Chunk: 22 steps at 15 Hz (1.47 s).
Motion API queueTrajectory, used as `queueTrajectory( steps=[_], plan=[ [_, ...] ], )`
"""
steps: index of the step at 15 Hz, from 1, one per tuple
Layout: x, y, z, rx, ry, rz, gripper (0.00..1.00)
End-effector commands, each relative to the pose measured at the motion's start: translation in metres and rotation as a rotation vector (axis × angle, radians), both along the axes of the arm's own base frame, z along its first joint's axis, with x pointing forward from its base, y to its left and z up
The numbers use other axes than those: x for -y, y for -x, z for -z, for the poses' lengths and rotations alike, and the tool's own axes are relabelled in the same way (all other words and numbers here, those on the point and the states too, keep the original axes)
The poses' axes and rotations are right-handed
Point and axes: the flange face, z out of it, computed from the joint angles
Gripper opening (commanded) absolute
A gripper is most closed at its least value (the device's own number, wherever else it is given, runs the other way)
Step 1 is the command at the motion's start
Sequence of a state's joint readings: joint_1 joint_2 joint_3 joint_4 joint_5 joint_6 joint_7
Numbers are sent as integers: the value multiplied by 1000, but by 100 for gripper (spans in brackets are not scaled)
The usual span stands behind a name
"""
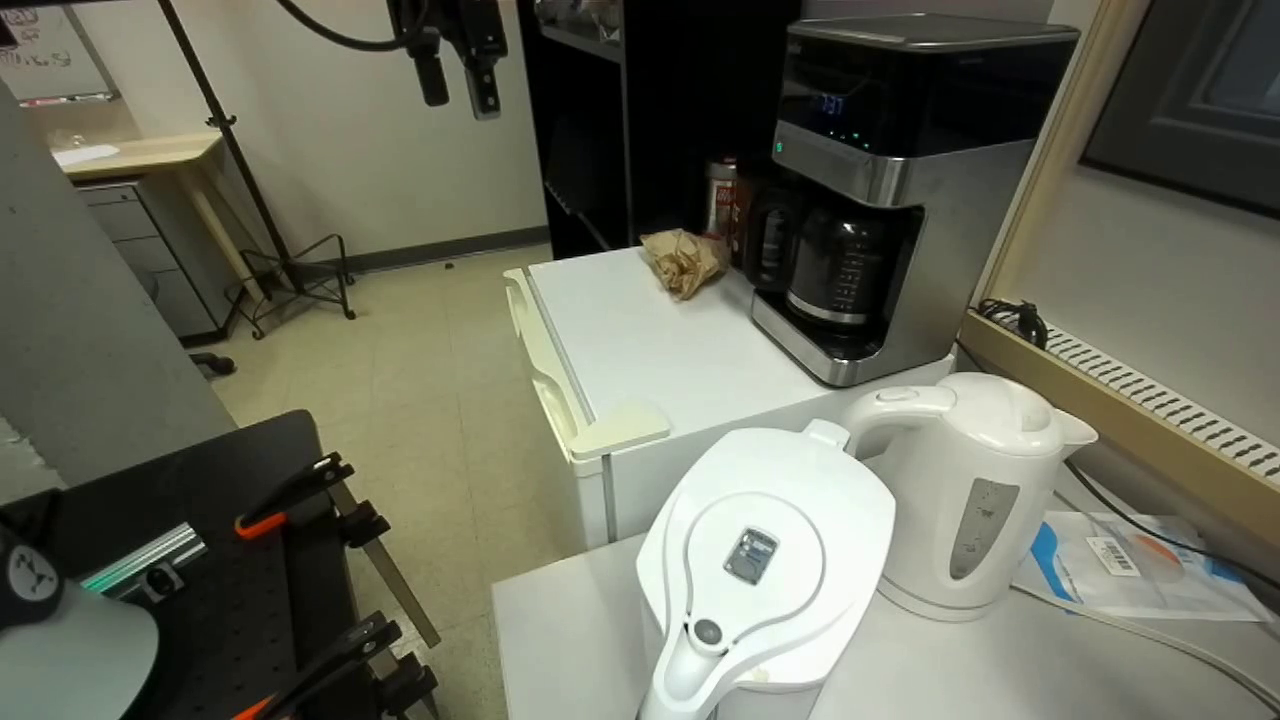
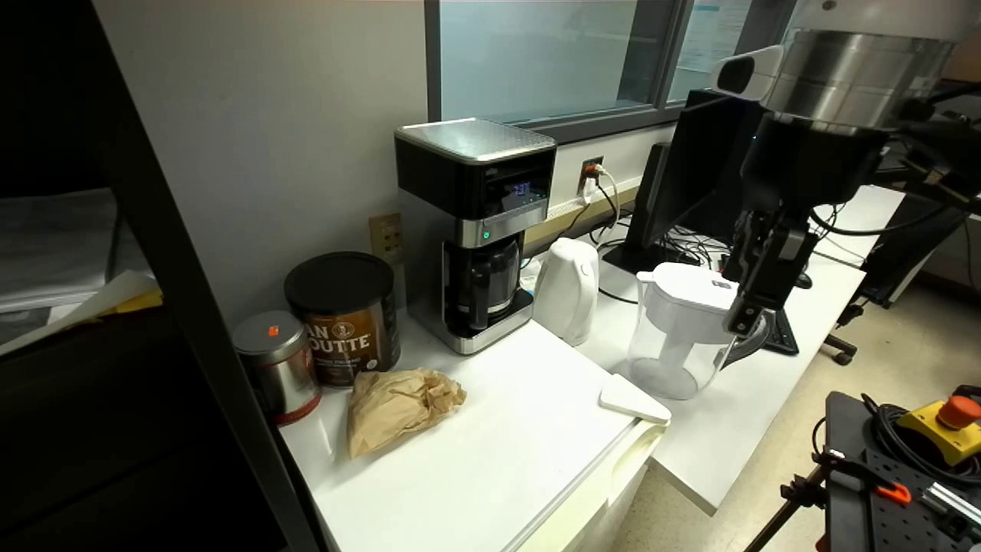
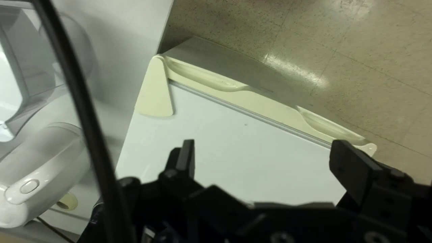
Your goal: Press a button on the coffeemaker.
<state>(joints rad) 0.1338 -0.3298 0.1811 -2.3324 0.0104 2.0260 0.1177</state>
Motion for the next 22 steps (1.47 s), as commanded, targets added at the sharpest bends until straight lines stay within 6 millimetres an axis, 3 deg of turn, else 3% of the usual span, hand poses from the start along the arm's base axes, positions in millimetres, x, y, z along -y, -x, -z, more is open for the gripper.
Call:
queueTrajectory(
  steps=[1,3,4,5,15,22],
  plan=[
    [20,-14,7,60,92,2,100],
    [33,-25,11,101,148,4,100],
    [40,-30,12,119,172,11,95],
    [46,-35,14,138,194,11,74],
    [90,-90,44,320,415,5,1],
    [96,-132,55,424,503,-4,1]
  ],
)
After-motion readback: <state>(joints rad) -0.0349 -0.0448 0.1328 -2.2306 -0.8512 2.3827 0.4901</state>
